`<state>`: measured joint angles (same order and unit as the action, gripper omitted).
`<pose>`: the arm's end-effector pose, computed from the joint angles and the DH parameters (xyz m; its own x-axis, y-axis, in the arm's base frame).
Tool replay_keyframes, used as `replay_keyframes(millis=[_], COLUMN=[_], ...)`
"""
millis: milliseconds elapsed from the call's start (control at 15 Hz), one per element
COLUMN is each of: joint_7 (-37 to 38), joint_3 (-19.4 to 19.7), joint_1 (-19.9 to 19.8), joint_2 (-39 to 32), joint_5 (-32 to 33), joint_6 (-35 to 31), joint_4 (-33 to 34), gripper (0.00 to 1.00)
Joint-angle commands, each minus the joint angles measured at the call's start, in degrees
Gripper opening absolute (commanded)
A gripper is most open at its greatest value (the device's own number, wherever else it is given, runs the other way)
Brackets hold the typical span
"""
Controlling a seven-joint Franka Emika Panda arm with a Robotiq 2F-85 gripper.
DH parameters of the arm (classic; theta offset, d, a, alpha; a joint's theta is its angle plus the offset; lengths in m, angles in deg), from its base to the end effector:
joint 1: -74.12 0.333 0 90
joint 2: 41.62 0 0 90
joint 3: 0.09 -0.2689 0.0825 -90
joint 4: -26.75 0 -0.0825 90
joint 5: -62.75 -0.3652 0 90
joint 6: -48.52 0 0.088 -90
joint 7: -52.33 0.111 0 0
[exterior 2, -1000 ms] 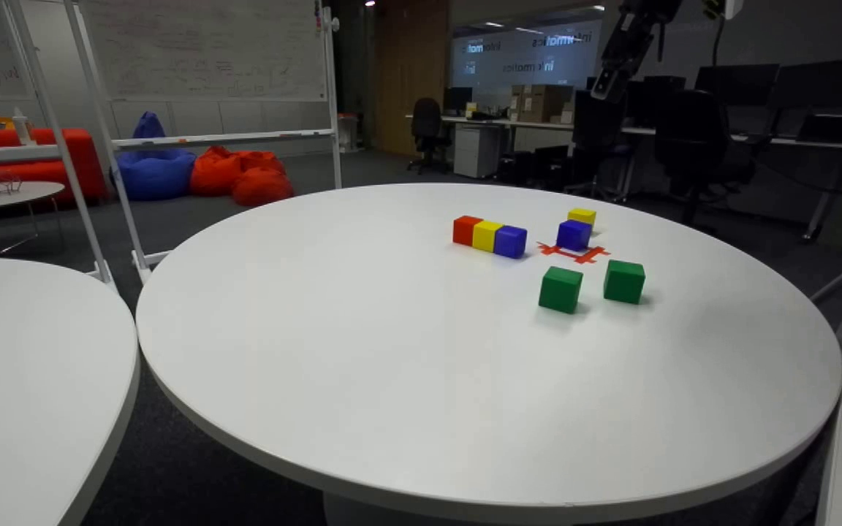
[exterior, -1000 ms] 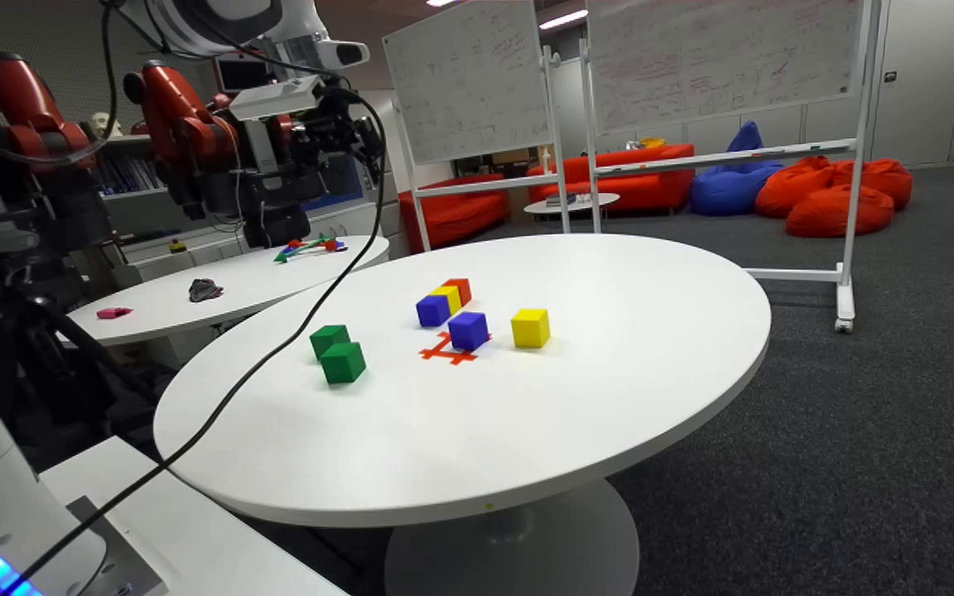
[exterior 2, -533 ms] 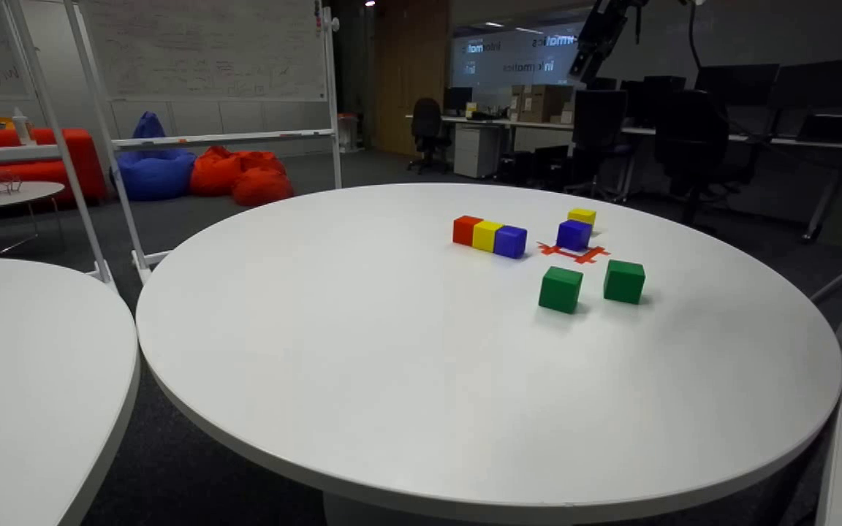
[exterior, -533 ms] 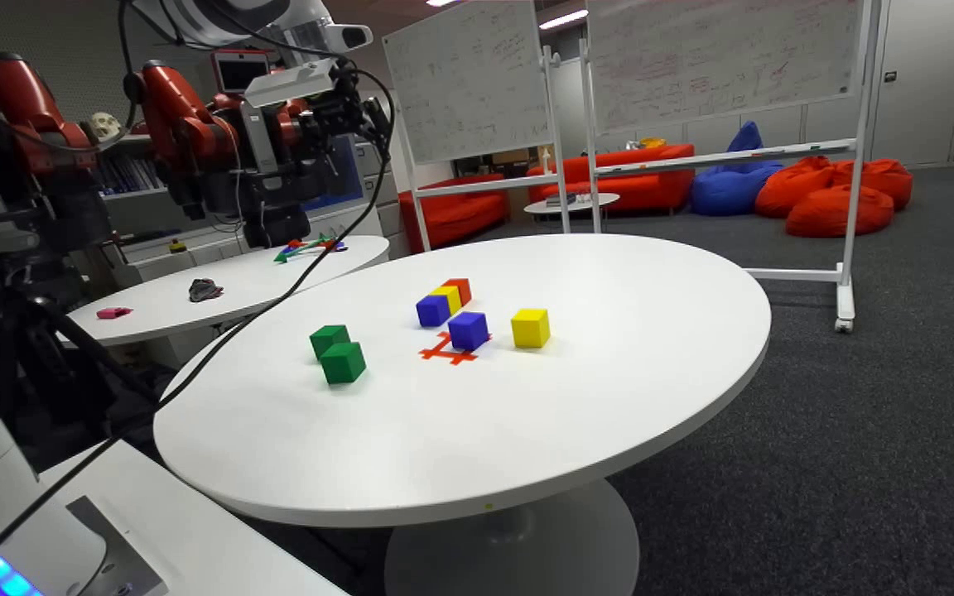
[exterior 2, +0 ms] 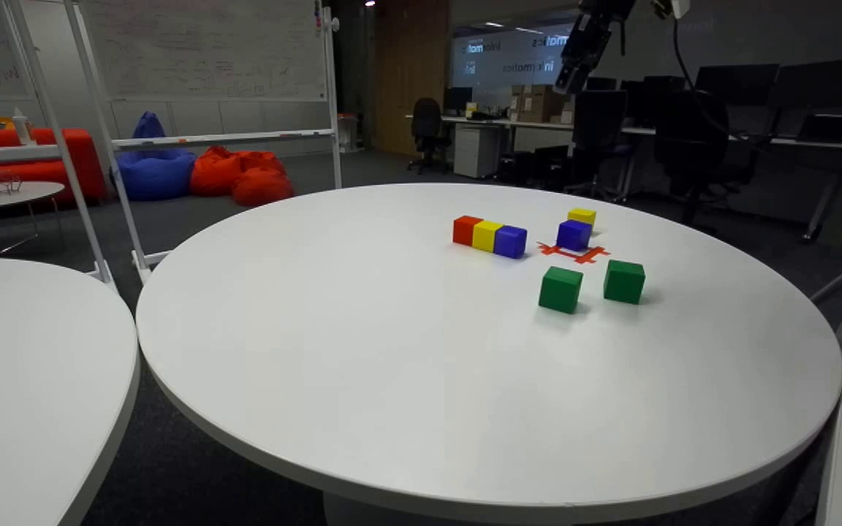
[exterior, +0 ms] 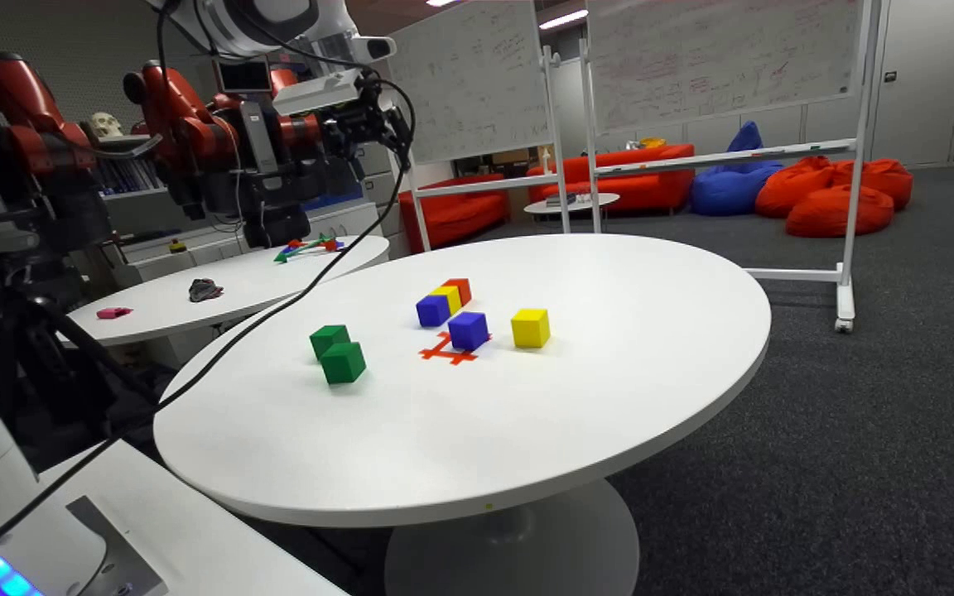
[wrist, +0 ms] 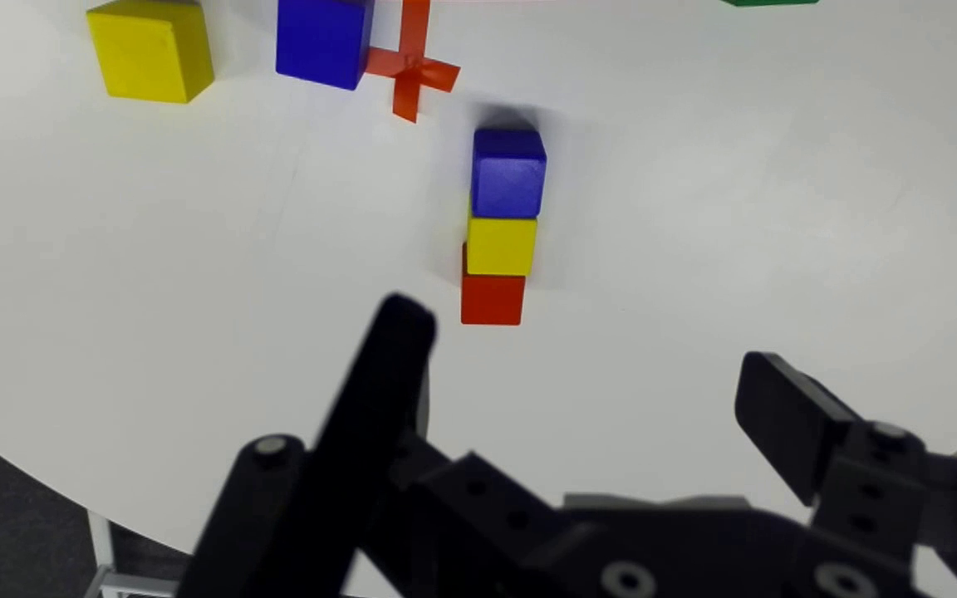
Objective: Pick up the red object and put it at the center of the table
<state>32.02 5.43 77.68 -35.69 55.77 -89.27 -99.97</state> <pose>0.5266 -0.0174 0.4123 0.9241 0.2261 0.3081 0.2401 -0.9707 -0.0078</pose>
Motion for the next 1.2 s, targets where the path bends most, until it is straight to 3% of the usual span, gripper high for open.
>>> replay_keyframes(millis=[0,533,1133], joint_7=[0.75,1.73,1.15], joint_3=[-0.42,-0.93,-1.59], joint_1=[-2.52,-6.45,-7.51], joint_2=[-6.79,-15.63,-15.75], joint_5=[0.24,-0.05,-0.18], joint_6=[1.61,4.86,5.37], joint_4=[5.41,11.55,11.66], gripper=[1.0,1.0,1.0])
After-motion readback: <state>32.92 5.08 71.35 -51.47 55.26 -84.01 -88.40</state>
